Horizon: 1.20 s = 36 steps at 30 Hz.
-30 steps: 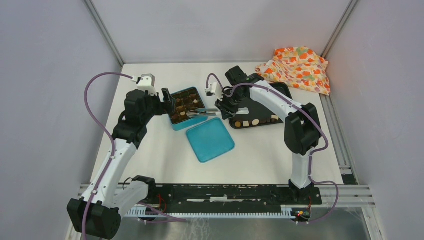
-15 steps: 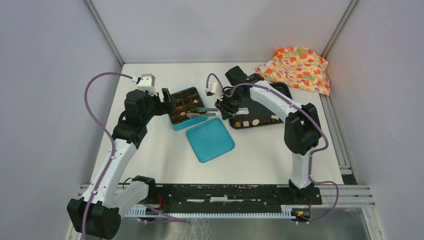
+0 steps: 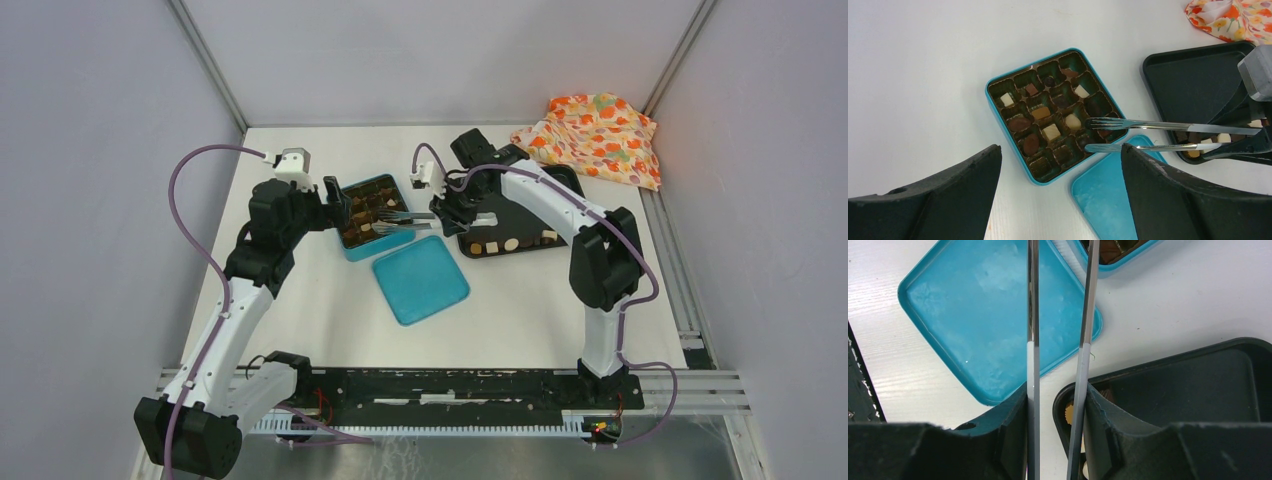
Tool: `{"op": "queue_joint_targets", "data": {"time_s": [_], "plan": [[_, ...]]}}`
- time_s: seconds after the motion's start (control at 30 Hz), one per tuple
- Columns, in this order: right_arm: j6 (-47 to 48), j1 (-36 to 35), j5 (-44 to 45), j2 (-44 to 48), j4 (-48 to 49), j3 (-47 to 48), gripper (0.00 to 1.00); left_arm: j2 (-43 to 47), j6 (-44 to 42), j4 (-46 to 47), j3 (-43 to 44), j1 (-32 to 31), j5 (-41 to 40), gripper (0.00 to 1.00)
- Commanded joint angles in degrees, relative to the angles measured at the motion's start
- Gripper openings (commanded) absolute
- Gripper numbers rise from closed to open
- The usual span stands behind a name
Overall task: Pack the chocolate
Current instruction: Place the fake chocolate in the packing box, then pick up the packing box from the center of the board.
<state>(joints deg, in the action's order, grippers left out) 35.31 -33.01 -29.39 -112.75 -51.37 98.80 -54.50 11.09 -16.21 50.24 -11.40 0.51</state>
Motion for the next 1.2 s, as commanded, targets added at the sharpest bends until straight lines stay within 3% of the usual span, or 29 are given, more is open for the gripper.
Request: {"op": "queue_joint_targets", "data": {"time_s": [0.0,0.3,0.47,0.83,1.17], "plan": [[-0.4,-0.2,-0.8,4.4,0.8,2.9,0.43,0.2,-3.5,1.3,-0.1,-0.3,-0.3,0.94],[0.0,0.6,-1.6,7.1,0.7,0.9,0.42,0.0,-3.4,1.3,-0.2,-0.3,-0.3,0.94],[0.3,3.8,-4.3,12.4,2.8,-5.7,0.41,-1.4,-2.3,1.6,-0.4,-0.3,-0.3,0.91],[-2.5,16.2,-16.5,28.6,16.5,-31.1,0.41,-13.3,2.6,-3.3,2.9,0.5,-5.7,0.73],[-2.2,17.2,-20.1,33.8,18.6,-37.2,0.41,-31.4,6.0,-8.2,9.6,2.6,-1.5,0.49]]}}
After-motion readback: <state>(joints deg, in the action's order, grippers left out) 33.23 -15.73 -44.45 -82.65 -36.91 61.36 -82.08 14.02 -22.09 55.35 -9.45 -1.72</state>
